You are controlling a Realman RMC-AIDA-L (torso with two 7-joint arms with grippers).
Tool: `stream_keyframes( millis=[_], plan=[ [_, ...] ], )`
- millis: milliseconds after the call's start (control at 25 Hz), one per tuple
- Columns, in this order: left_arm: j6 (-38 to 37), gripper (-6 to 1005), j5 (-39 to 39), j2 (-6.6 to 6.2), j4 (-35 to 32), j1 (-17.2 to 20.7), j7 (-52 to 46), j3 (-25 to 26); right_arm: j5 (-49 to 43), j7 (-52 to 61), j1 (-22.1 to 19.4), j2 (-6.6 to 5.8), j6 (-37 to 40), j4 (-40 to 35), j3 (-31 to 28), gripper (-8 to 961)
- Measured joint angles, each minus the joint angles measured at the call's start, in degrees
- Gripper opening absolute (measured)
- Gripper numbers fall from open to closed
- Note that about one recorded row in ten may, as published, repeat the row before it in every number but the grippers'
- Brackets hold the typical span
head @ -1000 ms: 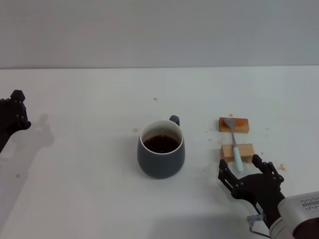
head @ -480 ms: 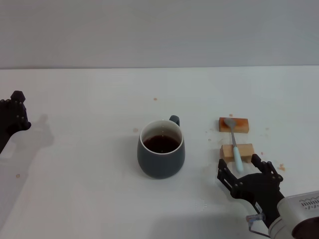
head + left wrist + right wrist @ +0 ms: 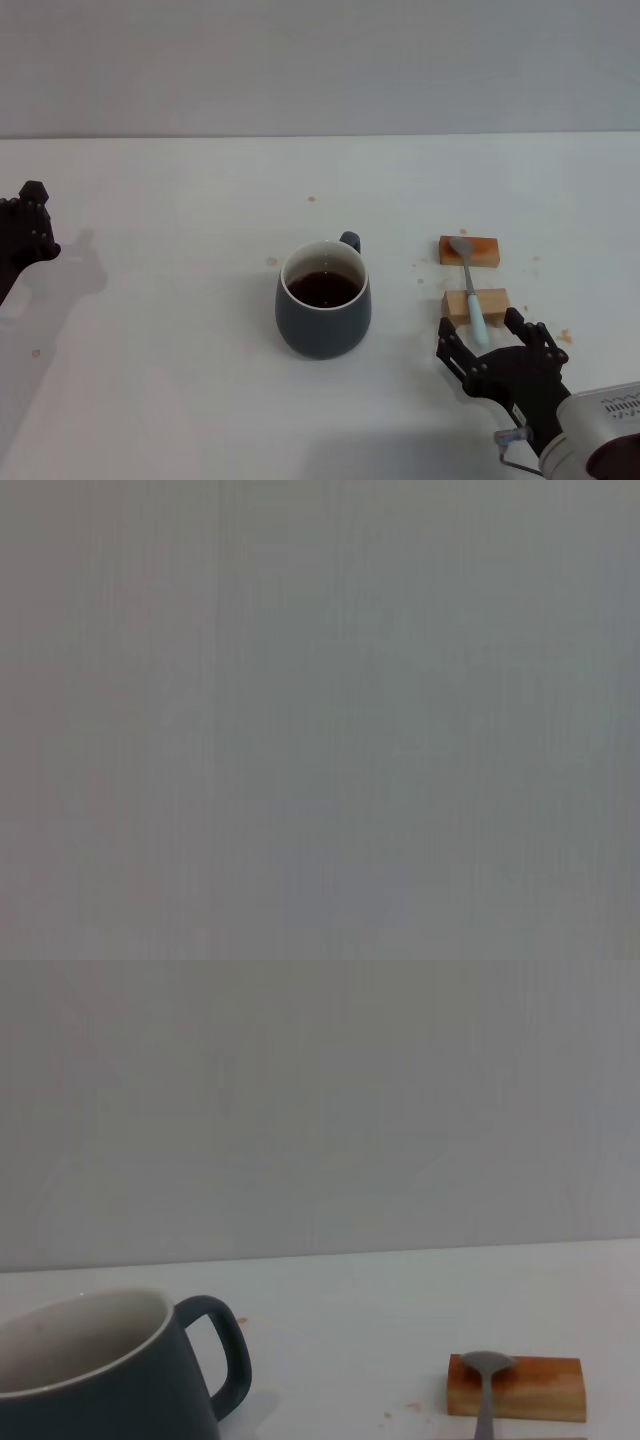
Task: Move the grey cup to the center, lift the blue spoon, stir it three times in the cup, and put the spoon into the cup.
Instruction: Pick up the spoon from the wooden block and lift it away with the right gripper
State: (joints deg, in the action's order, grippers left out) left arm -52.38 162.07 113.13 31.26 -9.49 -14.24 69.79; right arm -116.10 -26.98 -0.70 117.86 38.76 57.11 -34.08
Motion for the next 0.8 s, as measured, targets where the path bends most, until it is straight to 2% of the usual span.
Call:
stream_keyframes(
  millis=[440,800],
  plan=[
    [0.00,-2,0.00,-0.12,0.70,0.12,0.00,0.00,-0.32,0.00,0.60,0.18,-1.97,-0.33,-0.92,831],
    [0.00,-2,0.00,-0.20,0.78,0.13,0.00,0.00,-0.41,0.00,0.40,-0.05,-1.91,0.07,-1.16,698]
  ],
)
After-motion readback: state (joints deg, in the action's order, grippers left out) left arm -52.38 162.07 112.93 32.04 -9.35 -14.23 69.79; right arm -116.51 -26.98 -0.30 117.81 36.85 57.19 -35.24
